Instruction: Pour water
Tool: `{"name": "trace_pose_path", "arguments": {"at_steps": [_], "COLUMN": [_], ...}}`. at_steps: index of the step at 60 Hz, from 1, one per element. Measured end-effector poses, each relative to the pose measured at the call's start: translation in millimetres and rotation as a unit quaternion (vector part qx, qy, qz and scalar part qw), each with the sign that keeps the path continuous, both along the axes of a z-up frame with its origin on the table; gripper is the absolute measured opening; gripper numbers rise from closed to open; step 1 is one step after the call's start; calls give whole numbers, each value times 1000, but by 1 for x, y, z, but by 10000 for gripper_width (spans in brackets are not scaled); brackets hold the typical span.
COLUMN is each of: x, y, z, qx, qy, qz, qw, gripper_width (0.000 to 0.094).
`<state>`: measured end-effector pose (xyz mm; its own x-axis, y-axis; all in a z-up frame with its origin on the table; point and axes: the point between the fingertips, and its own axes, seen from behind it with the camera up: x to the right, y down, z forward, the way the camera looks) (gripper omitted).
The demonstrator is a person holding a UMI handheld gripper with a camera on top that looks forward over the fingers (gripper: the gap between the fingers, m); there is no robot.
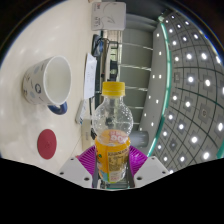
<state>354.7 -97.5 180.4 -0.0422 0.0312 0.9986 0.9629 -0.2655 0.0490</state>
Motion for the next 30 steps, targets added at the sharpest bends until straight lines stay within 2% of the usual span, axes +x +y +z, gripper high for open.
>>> {"name": "trace_pose_path", "arguments": {"at_steps": [8,16,22,30], "x": [-10,-19,-22,-21], "y": [16,23,25,24], "z": [1,-5,-14,-10], "qx": [0,-4,-17,-13], "qy": [-142,-201,-209,-155], "qz": [29,48,58,56], "qw": [989,978,976,986], "gripper_width": [414,415,414,415]}}
